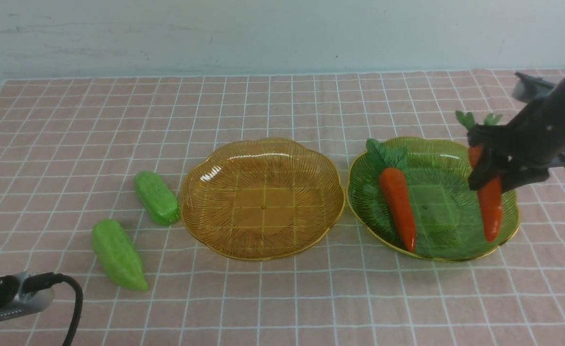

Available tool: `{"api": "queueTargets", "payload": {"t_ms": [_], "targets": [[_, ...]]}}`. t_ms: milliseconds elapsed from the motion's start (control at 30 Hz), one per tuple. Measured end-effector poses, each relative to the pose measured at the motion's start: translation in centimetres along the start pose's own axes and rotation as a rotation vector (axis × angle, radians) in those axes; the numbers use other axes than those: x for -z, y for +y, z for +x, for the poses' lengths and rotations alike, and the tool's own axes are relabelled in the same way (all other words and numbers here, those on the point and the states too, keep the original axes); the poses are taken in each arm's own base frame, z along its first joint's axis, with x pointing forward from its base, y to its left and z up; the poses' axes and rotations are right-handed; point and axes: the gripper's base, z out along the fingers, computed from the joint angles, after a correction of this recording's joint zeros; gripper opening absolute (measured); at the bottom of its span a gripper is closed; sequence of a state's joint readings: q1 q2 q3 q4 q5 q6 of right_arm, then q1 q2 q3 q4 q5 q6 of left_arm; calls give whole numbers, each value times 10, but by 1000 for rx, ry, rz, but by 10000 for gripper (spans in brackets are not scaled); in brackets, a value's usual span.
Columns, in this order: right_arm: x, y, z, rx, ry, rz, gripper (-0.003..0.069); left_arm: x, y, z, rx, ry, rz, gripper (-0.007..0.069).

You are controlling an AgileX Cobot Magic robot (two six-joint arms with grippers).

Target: Put different types of vegetables on the plate.

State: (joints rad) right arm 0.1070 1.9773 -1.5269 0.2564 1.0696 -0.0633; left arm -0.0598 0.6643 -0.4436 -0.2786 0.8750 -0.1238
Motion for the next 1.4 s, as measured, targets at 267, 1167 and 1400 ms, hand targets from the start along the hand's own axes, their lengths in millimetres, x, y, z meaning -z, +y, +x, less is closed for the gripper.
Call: {"api": "queueTargets", "payload": {"t_ms": [267, 1167, 1400], "targets": [[27, 5, 5, -14, 67, 33, 559, -26, 4, -42, 113, -43, -110, 336], [106, 24, 18, 16, -104, -25, 304, -186, 11, -145, 329, 154, -238, 407], [106, 25, 18, 12, -104, -36, 305, -153, -28, -187, 144, 130, -165, 311]]}}
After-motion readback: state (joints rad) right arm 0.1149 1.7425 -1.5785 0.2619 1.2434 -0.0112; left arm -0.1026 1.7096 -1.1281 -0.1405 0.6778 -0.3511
